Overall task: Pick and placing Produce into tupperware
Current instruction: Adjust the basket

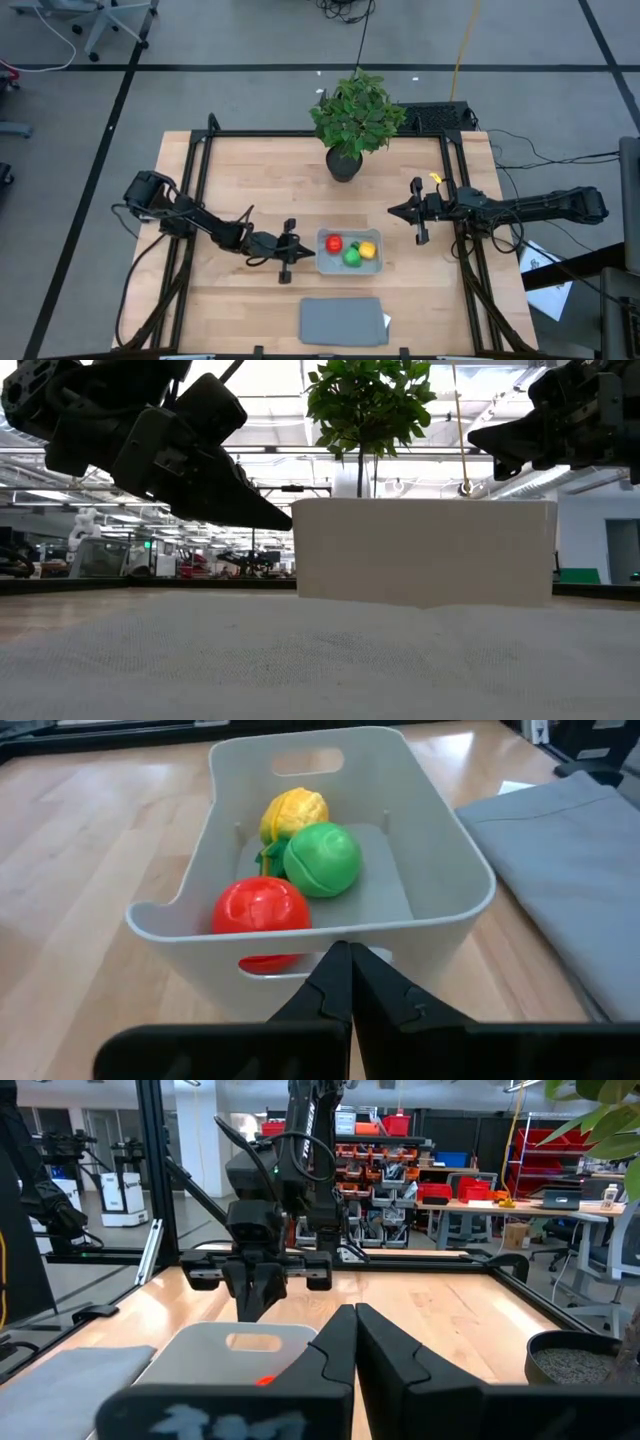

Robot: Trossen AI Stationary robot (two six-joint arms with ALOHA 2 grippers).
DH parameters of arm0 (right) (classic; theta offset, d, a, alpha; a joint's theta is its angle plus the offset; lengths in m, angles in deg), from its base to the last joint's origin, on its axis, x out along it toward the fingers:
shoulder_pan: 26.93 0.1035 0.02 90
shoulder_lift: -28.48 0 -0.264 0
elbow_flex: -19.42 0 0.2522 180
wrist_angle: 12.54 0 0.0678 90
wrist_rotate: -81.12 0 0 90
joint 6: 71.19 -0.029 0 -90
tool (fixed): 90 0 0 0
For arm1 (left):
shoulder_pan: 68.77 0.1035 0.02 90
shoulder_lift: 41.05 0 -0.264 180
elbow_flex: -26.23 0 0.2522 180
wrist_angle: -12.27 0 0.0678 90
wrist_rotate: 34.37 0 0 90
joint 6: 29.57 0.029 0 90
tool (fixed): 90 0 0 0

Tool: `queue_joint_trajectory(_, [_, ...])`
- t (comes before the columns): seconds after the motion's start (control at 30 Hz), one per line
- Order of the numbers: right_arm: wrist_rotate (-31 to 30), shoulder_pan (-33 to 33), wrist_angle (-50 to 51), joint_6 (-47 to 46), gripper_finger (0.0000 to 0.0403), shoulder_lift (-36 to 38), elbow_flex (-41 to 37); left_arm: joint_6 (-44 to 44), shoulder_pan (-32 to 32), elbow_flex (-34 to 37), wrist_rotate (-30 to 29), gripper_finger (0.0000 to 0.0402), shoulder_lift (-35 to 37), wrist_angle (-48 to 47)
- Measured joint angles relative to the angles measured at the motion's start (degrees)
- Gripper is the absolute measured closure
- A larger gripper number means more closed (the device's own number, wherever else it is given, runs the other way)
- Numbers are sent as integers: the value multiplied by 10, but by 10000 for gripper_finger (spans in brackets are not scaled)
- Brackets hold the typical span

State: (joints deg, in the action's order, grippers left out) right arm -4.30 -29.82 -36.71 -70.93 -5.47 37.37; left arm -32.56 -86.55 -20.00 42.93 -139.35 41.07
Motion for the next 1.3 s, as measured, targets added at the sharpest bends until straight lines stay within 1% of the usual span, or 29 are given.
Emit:
queue_joint_trajectory(0.2, [0,0,0,0,403,0,0,0,0,-3,10,402,-29,31])
queue_joint_trajectory(0.37, [0,0,1,0,403,0,0,3,0,-25,15,402,-58,21])
queue_joint_trajectory(0.6, [0,0,1,0,403,-2,0,16,0,-48,22,402,-67,-21])
queue_joint_trajectory(0.77, [-3,0,5,-5,403,-2,0,14,0,-48,-3,402,-66,-48])
queue_joint_trajectory(0.83, [-17,0,11,-11,403,-2,0,14,0,-48,-12,402,-66,-52])
queue_joint_trajectory(0.97, [-75,0,46,-26,403,0,0,13,1,-48,-28,402,-66,-56])
queue_joint_trajectory(1.1, [-122,1,153,-57,403,5,27,16,1,-48,-29,402,-66,-59])
queue_joint_trajectory(1.17, [-126,8,192,-72,403,7,39,16,0,-48,-36,401,-65,-66])
queue_joint_trajectory(1.27, [-128,32,198,-71,403,10,39,25,-5,-38,-63,401,-44,-70])
queue_joint_trajectory(1.3, [-138,40,196,-68,403,13,39,26,-7,-35,-70,401,-38,-66])
